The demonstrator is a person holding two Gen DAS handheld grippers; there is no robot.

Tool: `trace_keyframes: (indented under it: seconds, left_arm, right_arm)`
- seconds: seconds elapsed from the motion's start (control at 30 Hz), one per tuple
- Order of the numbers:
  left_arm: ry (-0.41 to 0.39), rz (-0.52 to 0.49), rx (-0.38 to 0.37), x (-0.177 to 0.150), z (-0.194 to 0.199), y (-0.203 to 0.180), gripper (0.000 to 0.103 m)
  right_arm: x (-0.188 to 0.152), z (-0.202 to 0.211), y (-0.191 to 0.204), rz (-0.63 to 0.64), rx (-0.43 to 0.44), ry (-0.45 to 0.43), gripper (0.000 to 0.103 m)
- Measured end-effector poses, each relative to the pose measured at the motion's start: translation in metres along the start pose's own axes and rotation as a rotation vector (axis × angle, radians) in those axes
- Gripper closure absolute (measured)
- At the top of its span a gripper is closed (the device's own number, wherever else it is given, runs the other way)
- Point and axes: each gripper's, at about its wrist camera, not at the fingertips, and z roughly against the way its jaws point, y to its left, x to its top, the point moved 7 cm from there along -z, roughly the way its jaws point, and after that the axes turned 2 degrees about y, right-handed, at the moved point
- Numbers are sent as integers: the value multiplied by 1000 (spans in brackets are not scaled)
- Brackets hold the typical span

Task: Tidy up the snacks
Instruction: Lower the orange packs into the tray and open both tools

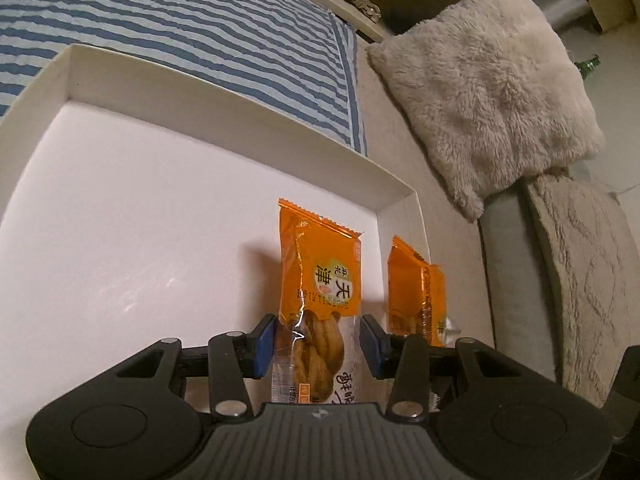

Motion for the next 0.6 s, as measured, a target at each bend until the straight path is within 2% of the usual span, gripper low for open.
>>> trace_keyframes:
  seconds: [0.17,0.23,0.33,0.47,0.6]
  left_arm:
    - [-2,-3,-34,8,-13,-4,55]
    - [5,-5,-47,10,-15,-4,40]
    - [-5,-20,-34,11,-11,0,30]
    - [-9,-60,18,9,-5,7,28]
    - [-10,-69,38,8,5,16,26]
  right_arm:
    - [13,-5,-6,-33,16,-37,55]
    - [15,-6,-8,-48,19,-42,53]
    - [14,-6,-11,-50,21,-33,53]
    - [6,-5,-13,-54,29,-24,53]
    - [-3,0,-10,-46,22,-24,53]
